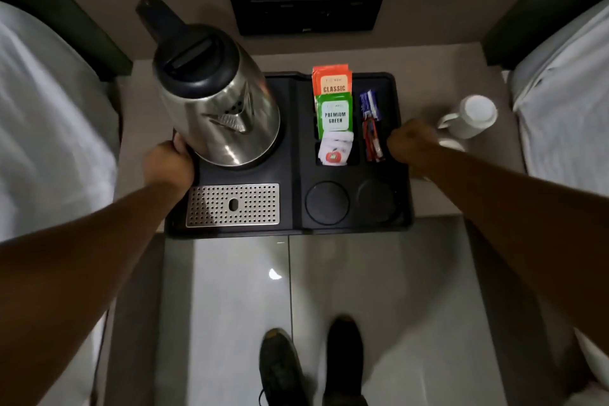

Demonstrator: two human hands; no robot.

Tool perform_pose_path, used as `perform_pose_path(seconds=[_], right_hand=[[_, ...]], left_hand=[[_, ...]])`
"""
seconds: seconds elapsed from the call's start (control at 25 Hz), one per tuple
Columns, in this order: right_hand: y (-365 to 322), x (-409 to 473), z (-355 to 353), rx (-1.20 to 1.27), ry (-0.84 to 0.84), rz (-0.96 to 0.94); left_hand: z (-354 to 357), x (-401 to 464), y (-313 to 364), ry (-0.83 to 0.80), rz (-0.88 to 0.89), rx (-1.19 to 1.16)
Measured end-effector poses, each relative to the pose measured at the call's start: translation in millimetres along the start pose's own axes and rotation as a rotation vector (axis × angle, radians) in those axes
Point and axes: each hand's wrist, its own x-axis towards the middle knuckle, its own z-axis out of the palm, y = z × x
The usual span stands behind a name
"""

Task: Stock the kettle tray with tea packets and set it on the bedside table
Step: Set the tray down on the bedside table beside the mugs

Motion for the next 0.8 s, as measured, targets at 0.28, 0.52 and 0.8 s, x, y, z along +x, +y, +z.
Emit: perform_pose_path(seconds=[0.28,0.52,0.8], right_hand=[[-10.2,14.2,-1.9,-0.013,0.083,0.045],[-5.3,18.3,1.6,0.011,0.137,0.056],[5.2,10.6,-8.3,0.037,0.119,-0.056]], left_hand=[[10.3,11.6,5.7,0.052,-0.028,-0.002],[14.8,16.7,2.8,0.063,-0.016,0.022],[17.0,16.0,3.1,0.011,-0.105,-0.04]])
